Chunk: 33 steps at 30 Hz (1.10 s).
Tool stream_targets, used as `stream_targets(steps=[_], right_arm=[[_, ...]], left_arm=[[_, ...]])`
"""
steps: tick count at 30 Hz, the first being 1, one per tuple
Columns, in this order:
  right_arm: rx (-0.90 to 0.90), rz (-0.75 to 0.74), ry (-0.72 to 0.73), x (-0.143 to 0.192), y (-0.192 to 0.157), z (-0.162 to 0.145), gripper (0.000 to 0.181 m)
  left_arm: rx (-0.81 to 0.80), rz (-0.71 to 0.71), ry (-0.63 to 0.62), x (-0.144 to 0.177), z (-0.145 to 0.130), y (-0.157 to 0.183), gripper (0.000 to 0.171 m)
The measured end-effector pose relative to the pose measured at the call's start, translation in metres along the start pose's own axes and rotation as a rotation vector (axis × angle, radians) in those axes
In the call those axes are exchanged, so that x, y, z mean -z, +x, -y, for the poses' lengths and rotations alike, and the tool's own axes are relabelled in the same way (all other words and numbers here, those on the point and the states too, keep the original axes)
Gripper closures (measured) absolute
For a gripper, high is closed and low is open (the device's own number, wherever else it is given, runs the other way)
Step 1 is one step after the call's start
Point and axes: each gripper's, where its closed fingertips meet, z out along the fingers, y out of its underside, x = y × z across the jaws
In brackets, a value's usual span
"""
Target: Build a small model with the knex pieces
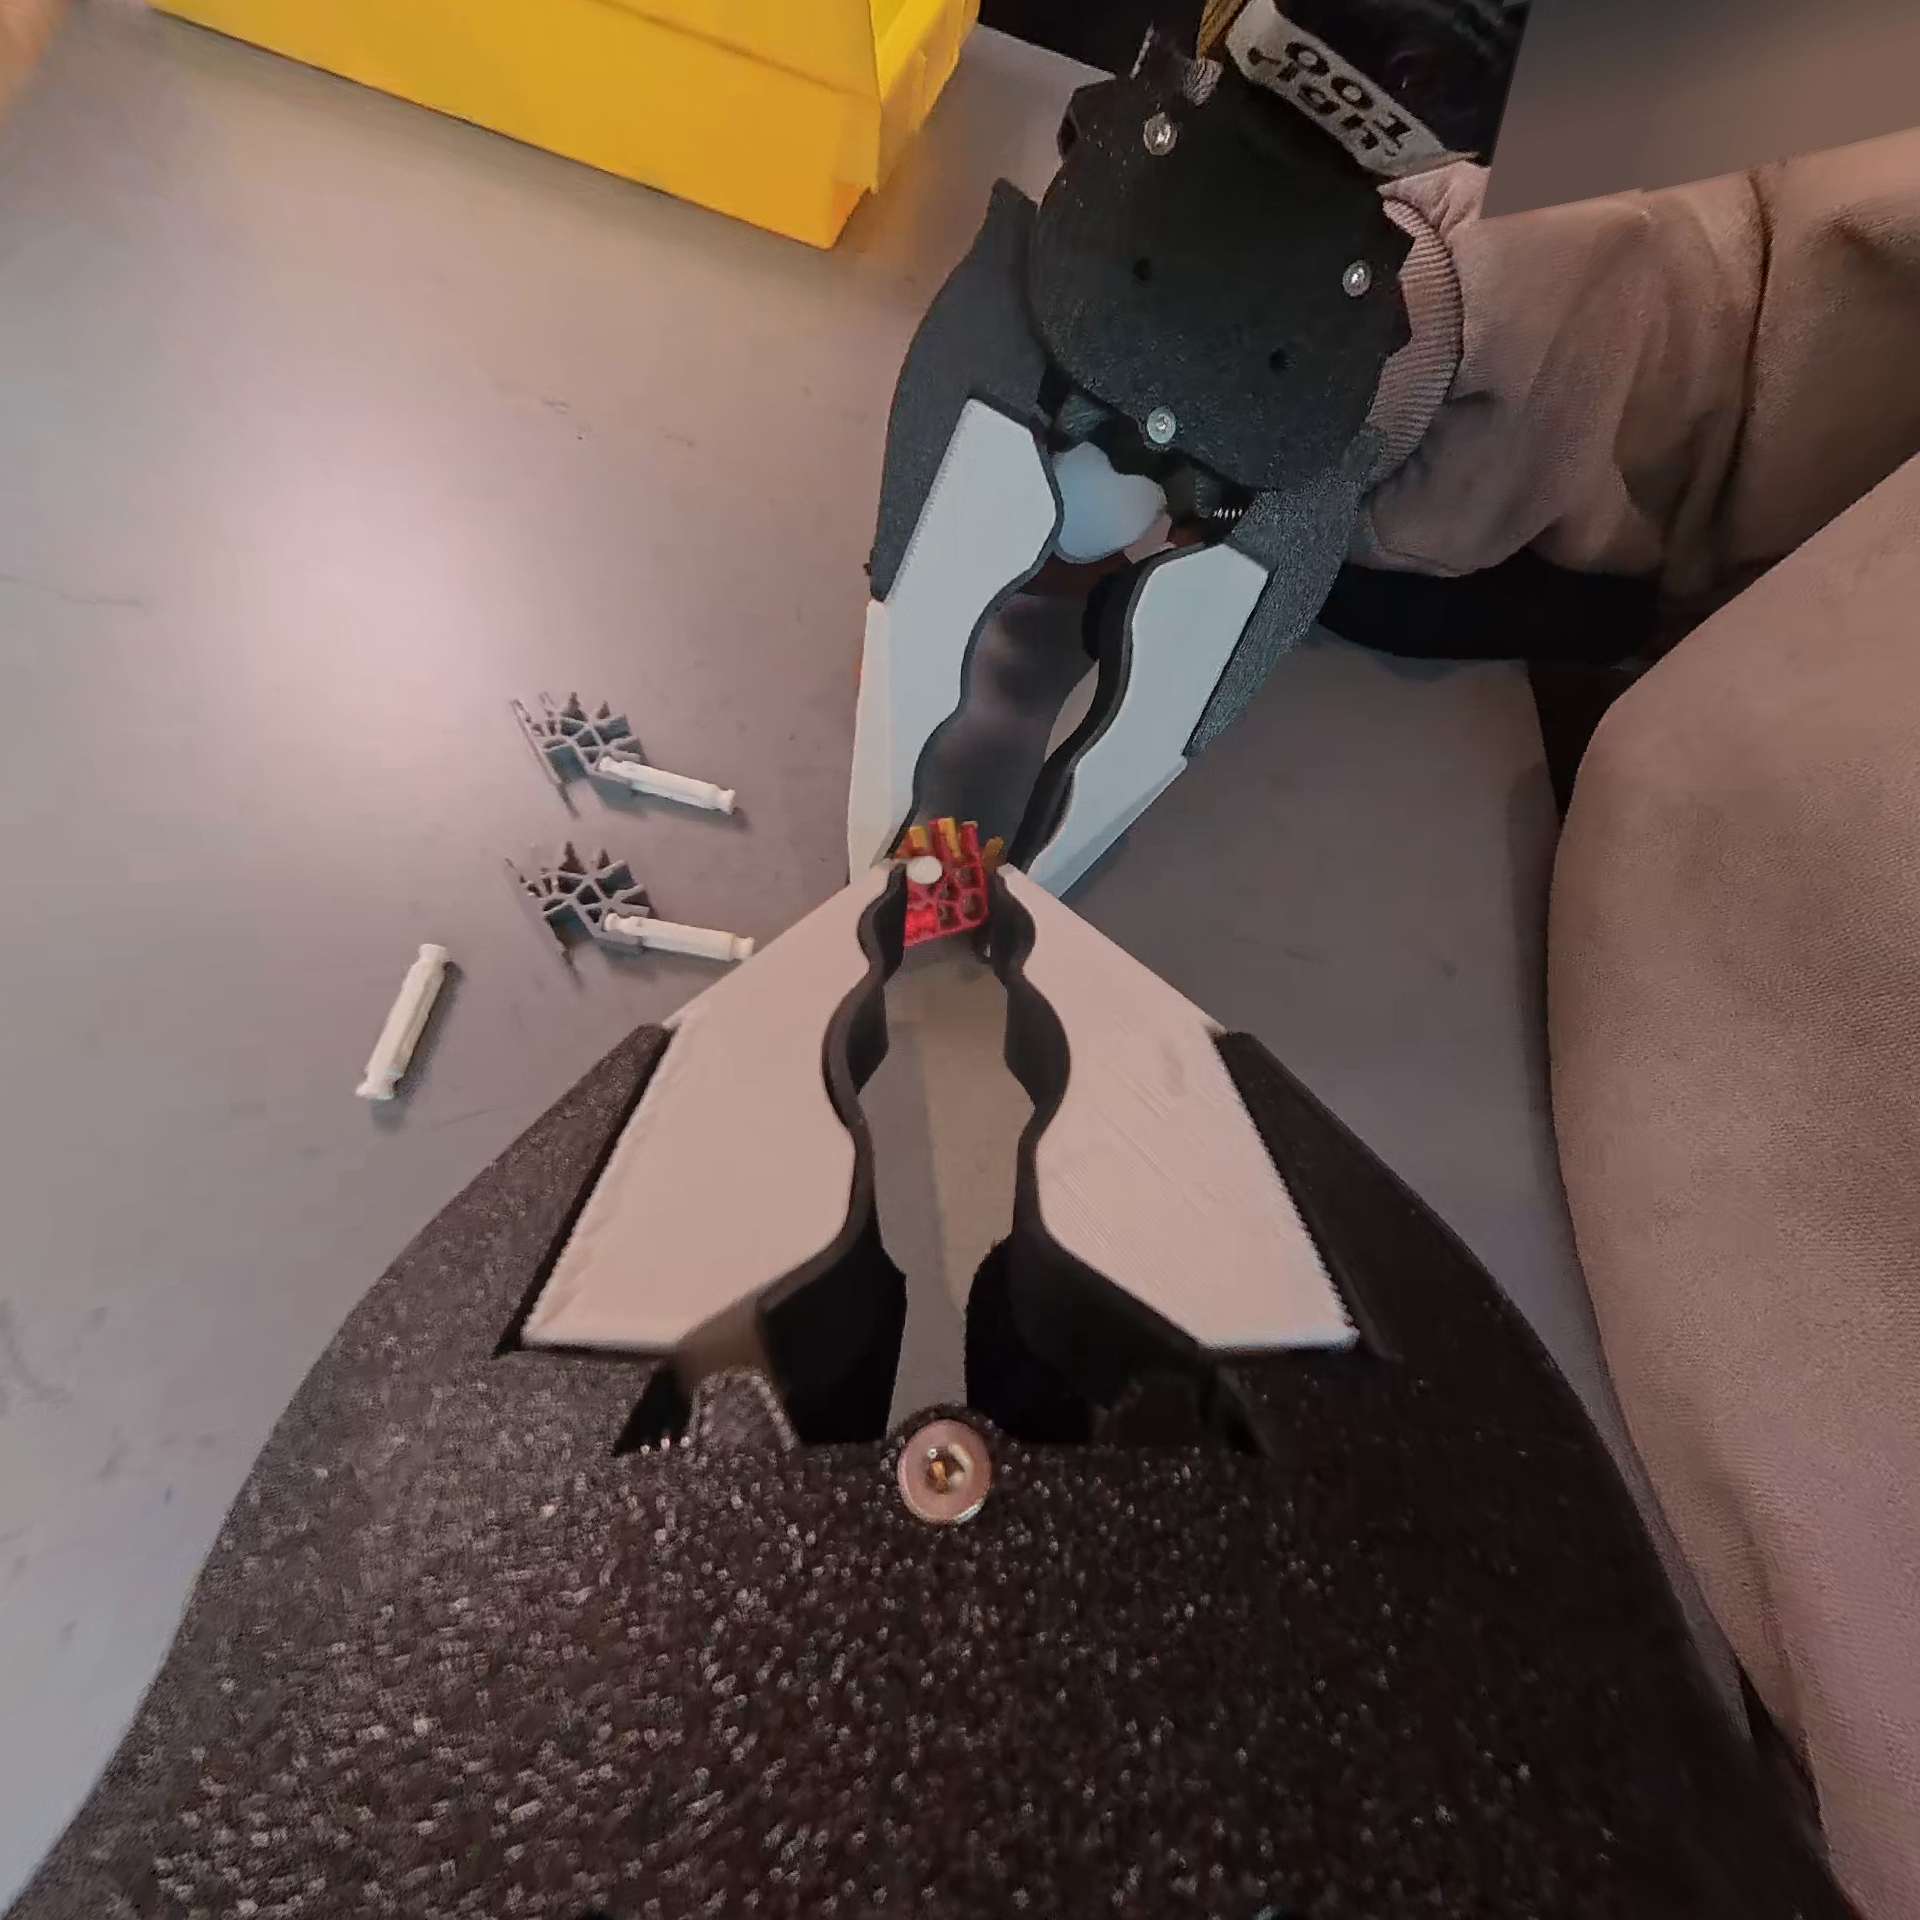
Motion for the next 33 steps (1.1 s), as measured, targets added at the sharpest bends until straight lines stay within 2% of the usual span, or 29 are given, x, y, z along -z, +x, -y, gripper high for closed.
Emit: stream_targets(steps=[4, 10, 13, 21, 23, 30, 31, 33], right_arm=[[-0.01, 0.015, 0.002, 0.0, 0.0, 0.001, 0.155], [-0.036, 0.067, 0.01, -0.002, -0.005, 0.003, 0.155], [-0.047, 0.093, 0.014, -0.001, -0.008, 0.004, 0.155], [0.016, 0.057, 0.011, 0.001, -0.009, 0.002, 0.155], [0.042, 0.012, -0.014, 0.001, -0.005, -0.003, 0.152], [0.023, 0.014, -0.028, 0.004, -0.007, -0.006, 0.153], [0.017, 0.02, -0.024, 0.005, -0.007, -0.006, 0.153], [0.0, 0.035, -0.015, 0.006, -0.008, -0.006, 0.154]], left_arm=[[-0.073, 0.033, -0.069, -0.005, -0.016, -0.003, 0.15], [-0.251, 0.101, -0.128, -0.022, -0.015, -0.004, 0.15], [-0.249, 0.092, -0.131, -0.022, -0.016, -0.005, 0.157], [-0.226, 0.048, -0.173, -0.023, -0.017, -0.003, 0.161], [-0.217, 0.011, -0.209, -0.025, -0.022, 0.002, 0.171], [-0.236, -0.001, -0.225, -0.025, -0.023, 0.001, 0.171], [-0.235, 0.009, -0.223, -0.023, -0.023, -0.002, 0.169], [-0.231, -0.001, -0.217, -0.019, -0.025, -0.003, 0.151]])
